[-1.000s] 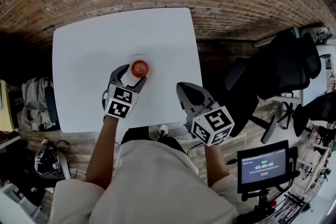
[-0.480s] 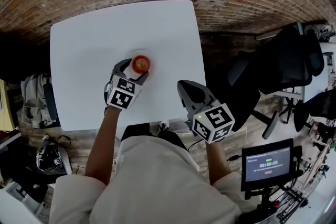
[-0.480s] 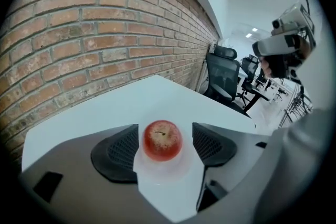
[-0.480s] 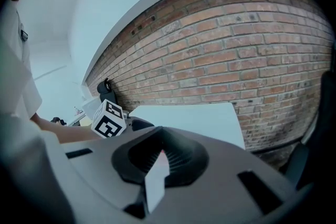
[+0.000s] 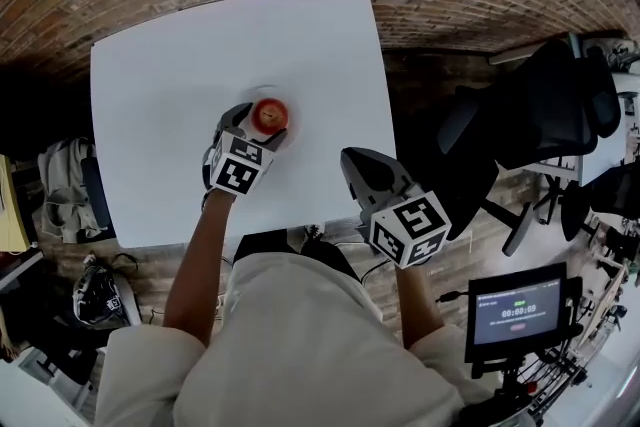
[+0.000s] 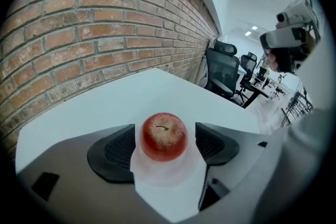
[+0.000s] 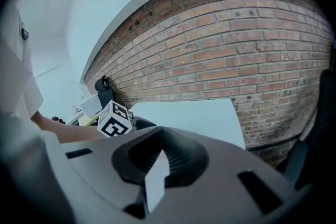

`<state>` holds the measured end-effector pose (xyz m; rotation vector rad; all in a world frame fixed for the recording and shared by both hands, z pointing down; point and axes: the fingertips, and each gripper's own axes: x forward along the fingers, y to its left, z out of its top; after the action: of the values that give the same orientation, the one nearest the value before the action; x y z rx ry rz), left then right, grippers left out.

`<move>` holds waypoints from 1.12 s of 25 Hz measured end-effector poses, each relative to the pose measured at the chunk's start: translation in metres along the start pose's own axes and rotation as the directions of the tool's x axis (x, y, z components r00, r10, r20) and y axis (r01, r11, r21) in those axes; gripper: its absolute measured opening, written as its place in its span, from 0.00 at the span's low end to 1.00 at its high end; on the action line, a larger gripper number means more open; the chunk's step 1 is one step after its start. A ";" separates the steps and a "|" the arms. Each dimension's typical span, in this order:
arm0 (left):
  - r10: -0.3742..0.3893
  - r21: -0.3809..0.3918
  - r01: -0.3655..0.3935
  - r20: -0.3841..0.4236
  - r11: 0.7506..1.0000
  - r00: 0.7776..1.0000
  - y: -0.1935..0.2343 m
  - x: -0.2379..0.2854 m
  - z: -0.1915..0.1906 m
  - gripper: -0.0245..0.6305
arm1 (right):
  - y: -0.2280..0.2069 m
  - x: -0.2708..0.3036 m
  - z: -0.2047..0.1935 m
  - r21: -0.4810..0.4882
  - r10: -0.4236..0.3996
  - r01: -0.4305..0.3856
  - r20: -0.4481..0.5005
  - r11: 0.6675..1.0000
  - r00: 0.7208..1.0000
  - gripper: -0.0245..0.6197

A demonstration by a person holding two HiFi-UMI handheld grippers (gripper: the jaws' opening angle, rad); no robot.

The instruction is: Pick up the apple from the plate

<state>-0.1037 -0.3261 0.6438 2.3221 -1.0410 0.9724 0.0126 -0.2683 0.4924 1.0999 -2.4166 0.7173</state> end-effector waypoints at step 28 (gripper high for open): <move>0.009 0.160 0.009 -0.116 0.987 0.993 -0.003 0.034 -0.021 0.65 | -0.010 0.006 -0.005 0.028 -0.019 0.019 -0.020 0.999 1.000 0.04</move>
<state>-0.0942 -0.3279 0.6825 2.3584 -0.9477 1.2170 0.0178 -0.2739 0.5026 1.1197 -2.3835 0.7545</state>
